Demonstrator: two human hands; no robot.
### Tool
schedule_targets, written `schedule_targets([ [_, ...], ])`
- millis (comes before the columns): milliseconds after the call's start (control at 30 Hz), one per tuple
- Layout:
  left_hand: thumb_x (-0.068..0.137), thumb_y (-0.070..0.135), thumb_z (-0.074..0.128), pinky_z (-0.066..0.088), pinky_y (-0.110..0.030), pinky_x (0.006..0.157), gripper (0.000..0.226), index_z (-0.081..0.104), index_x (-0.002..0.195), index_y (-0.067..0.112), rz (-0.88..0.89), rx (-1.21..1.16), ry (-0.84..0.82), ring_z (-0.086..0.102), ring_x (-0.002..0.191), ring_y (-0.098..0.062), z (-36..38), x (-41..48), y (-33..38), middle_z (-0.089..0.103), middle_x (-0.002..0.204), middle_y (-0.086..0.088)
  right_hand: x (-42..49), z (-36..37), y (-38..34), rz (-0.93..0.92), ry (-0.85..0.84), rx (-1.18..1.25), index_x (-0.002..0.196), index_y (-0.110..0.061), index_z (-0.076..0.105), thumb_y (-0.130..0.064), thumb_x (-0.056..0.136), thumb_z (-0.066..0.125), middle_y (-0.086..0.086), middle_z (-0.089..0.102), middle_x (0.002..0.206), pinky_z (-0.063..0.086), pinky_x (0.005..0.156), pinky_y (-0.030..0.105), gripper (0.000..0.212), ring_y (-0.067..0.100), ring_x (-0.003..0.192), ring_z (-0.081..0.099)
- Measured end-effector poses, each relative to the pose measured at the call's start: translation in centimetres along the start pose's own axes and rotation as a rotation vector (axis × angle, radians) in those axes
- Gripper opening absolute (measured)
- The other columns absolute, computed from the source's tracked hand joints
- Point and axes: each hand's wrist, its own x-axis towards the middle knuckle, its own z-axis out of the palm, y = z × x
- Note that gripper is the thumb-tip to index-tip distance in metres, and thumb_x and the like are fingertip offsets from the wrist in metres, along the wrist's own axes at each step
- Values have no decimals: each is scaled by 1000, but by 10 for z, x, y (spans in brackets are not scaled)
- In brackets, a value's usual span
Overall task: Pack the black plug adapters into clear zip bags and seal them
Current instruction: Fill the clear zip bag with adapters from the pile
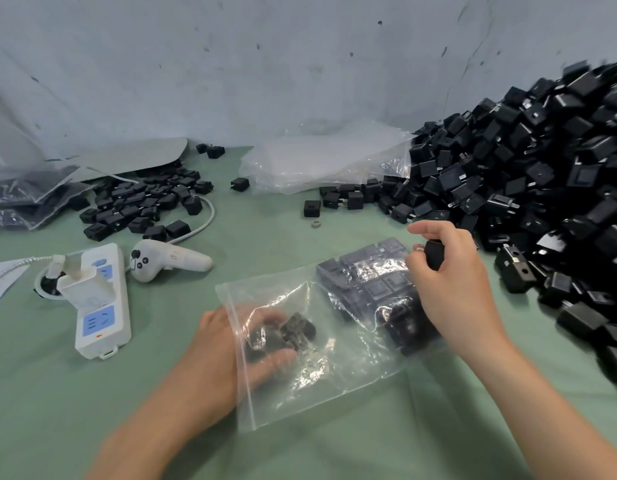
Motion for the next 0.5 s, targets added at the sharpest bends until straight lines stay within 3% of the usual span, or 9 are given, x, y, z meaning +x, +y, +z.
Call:
schedule_targets([
  [133, 74, 83, 56, 52, -36, 95, 48, 53, 118, 63, 31, -22, -2, 56, 113, -7, 1, 11, 3, 56, 115, 31, 1, 0, 1, -42, 2, 4, 115, -34, 59, -10, 96, 52, -7, 48, 114, 39, 64, 8, 31, -1, 71, 54],
  [233, 81, 53, 68, 57, -34, 89, 27, 65, 107, 56, 118, -158, -70, 67, 103, -4, 3, 22, 15, 68, 106, 25, 0, 1, 3, -77, -17, -10, 114, -34, 59, -8, 95, 52, -7, 46, 112, 39, 64, 7, 33, 1, 72, 53],
  [300, 84, 41, 66, 54, -36, 95, 28, 67, 112, 47, 171, -227, -132, 67, 107, -9, 6, 23, 20, 70, 109, 17, -1, 1, 6, -116, -33, -81, 115, -33, 58, -7, 94, 53, -7, 44, 113, 41, 68, 10, 33, 6, 79, 54],
  [433, 79, 53, 68, 51, -41, 99, 43, 63, 121, 50, 215, -267, -153, 67, 105, -14, 11, 28, 24, 72, 106, 12, 0, 2, 12, -178, -62, -224, 117, -32, 59, -6, 95, 54, -10, 42, 116, 50, 67, 34, 35, 9, 81, 56],
  [500, 74, 63, 66, 50, -42, 97, 44, 64, 117, 53, 255, -135, -80, 64, 102, -10, 12, 36, 29, 69, 101, 21, 0, 3, 13, -208, -68, -266, 118, -33, 59, -5, 94, 54, -11, 41, 116, 49, 62, 33, 37, 9, 76, 57],
])
